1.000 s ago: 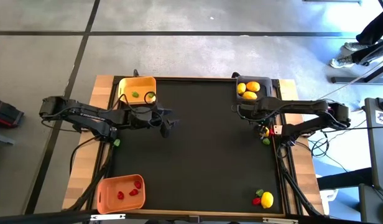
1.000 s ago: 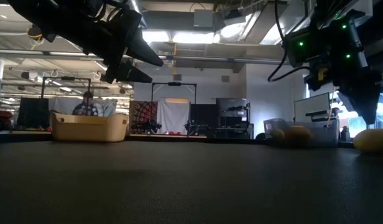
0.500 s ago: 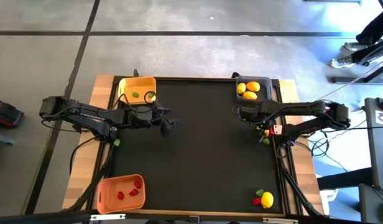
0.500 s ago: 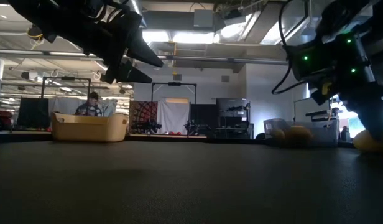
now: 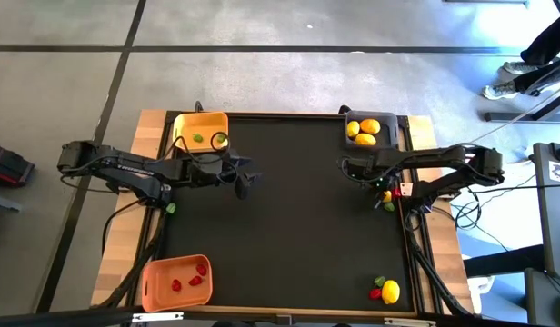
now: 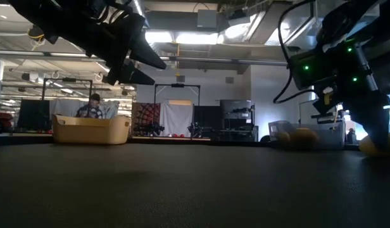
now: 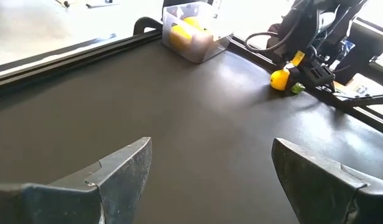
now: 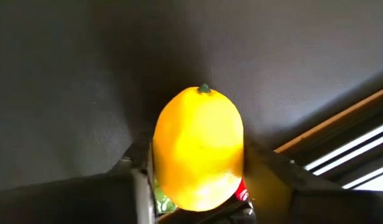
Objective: Sort produce into baskets
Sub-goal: Put the yellow lemon into the black bin
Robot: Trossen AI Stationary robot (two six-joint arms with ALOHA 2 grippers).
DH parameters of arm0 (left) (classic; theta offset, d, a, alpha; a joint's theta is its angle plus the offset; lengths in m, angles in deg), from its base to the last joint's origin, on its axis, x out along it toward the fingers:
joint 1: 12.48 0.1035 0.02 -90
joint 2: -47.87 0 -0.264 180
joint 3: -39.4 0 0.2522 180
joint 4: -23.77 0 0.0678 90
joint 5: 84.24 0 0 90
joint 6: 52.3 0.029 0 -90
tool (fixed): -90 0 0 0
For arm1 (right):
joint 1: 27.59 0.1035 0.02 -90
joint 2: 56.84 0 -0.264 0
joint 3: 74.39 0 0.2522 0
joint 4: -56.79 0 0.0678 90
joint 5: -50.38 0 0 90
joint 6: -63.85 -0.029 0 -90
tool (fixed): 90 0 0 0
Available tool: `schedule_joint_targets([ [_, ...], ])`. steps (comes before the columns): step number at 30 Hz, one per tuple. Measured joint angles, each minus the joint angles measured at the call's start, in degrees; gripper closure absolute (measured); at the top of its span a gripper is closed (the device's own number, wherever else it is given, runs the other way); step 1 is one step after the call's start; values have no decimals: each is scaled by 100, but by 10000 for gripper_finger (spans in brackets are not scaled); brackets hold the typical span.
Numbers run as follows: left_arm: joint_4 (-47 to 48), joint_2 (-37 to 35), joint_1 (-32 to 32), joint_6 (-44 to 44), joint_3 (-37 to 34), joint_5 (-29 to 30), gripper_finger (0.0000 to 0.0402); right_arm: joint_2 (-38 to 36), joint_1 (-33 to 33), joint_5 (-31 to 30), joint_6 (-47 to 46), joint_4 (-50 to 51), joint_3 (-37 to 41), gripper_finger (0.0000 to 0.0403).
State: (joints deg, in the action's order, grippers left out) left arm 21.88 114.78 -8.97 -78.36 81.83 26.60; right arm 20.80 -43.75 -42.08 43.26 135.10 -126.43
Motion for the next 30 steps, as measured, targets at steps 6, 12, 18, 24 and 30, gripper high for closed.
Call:
schedule_joint_targets([
  [6,2,0,-2,7,0,0,73,20,0,-11,265,-15,-7,311],
  [12,-47,0,39,373,0,28,73,19,0,-11,288,-23,-7,312],
  [18,-39,0,159,562,0,45,73,-26,2,-7,538,-50,-222,311],
  [24,-37,0,186,558,0,46,73,-66,2,-240,762,-23,-667,311],
  [30,-35,0,186,500,0,46,73,-250,-10,-490,1072,-80,-1085,311],
])
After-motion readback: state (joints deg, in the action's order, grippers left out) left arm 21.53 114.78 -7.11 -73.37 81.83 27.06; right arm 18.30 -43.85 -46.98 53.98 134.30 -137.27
